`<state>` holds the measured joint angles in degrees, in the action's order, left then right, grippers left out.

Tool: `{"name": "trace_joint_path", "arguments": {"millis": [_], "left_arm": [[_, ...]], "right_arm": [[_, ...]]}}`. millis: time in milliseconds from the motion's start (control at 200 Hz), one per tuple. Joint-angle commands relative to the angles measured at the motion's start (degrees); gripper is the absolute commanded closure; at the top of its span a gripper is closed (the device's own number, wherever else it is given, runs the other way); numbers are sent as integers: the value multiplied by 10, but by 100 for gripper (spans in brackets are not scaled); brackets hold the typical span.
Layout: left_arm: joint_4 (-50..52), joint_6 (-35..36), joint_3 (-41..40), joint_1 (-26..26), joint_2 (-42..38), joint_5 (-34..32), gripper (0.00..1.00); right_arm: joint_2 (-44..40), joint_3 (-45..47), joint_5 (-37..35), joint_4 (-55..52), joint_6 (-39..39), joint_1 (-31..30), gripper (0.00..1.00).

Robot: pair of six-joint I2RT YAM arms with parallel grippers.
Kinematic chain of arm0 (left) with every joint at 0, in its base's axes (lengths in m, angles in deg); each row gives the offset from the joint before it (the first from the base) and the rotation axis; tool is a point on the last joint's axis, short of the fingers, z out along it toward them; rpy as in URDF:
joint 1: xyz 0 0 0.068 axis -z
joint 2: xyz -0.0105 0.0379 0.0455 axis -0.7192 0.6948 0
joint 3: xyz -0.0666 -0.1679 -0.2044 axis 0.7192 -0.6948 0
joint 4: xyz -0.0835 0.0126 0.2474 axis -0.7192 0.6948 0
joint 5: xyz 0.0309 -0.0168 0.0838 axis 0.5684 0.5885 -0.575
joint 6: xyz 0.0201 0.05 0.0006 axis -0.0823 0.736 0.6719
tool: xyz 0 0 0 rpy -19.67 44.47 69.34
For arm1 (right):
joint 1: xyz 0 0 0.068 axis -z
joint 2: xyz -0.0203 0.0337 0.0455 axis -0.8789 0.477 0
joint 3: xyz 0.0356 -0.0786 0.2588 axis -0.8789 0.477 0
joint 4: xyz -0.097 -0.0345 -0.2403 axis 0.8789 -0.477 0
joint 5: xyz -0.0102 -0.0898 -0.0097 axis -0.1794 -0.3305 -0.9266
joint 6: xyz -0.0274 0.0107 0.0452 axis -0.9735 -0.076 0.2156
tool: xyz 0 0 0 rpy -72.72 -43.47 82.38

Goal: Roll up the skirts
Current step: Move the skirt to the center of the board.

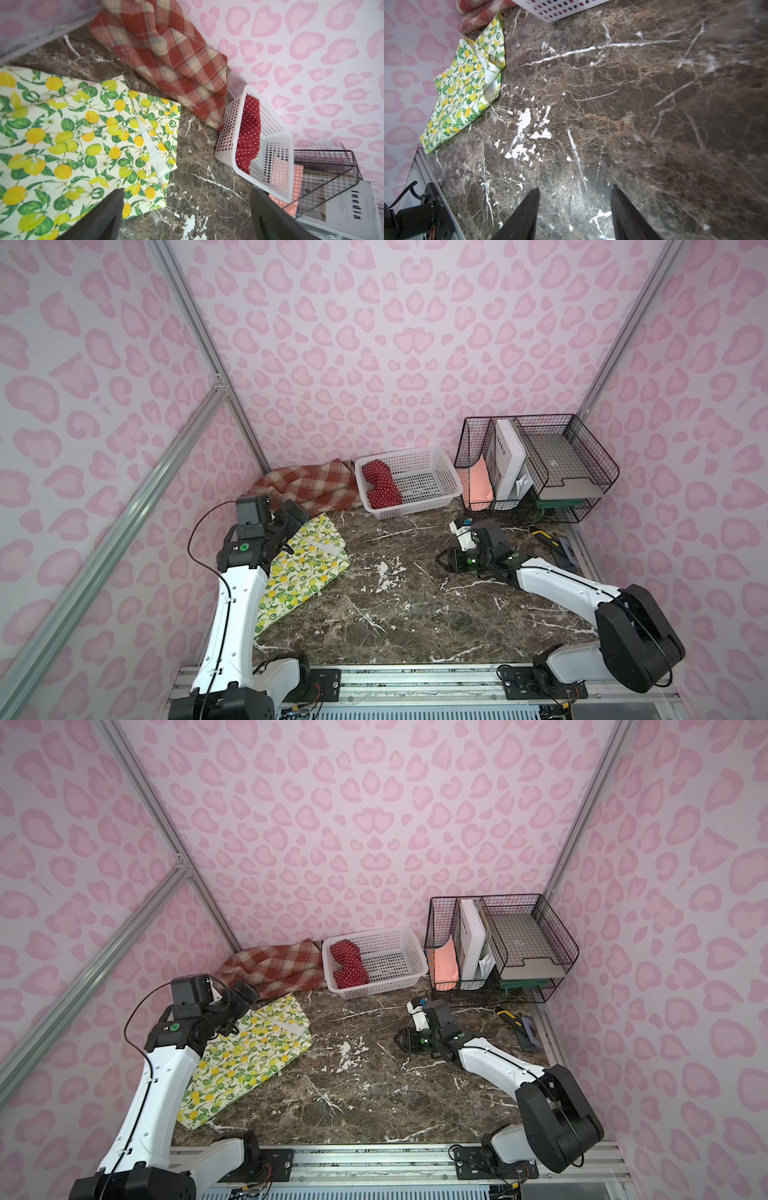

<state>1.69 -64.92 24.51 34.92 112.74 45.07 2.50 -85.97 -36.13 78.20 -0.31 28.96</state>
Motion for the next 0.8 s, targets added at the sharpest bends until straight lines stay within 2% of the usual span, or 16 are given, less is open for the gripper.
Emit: {"name": "trace_joint_path", "arguments": {"millis": [0, 85, 180, 295, 360, 450, 570, 610, 705, 800], "left_arm": [[35, 10, -38, -61, -5, 173, 3], [75, 3, -65, -96, -3, 174, 3], [103, 6, -86, -97, 6, 147, 3], [85, -17, -124, -97, 27, 143, 5], [65, -35, -149, -87, 31, 139, 8], [43, -53, -171, -53, 36, 100, 10], [27, -79, -192, -23, 59, 52, 18], [9, -84, -204, -19, 66, 49, 26], [-22, -78, -224, -15, 87, 41, 38], [-29, -74, -233, -10, 101, 32, 40]], "right_arm": [[12, -13, -24, -8, -3, -31, 41], [19, -18, -40, -4, 2, -61, 41], [24, -14, -46, 7, 11, -78, 41], [37, -16, -47, 3, 11, -82, 41], [40, -16, -50, 0, 8, -84, 41], [44, -17, -51, -1, 7, -83, 41], [52, -25, -50, -9, 3, -83, 41], [54, -28, -51, -10, 1, -83, 41], [52, -28, -57, -12, -2, -83, 41], [51, -26, -57, -15, -1, -83, 41]]}}
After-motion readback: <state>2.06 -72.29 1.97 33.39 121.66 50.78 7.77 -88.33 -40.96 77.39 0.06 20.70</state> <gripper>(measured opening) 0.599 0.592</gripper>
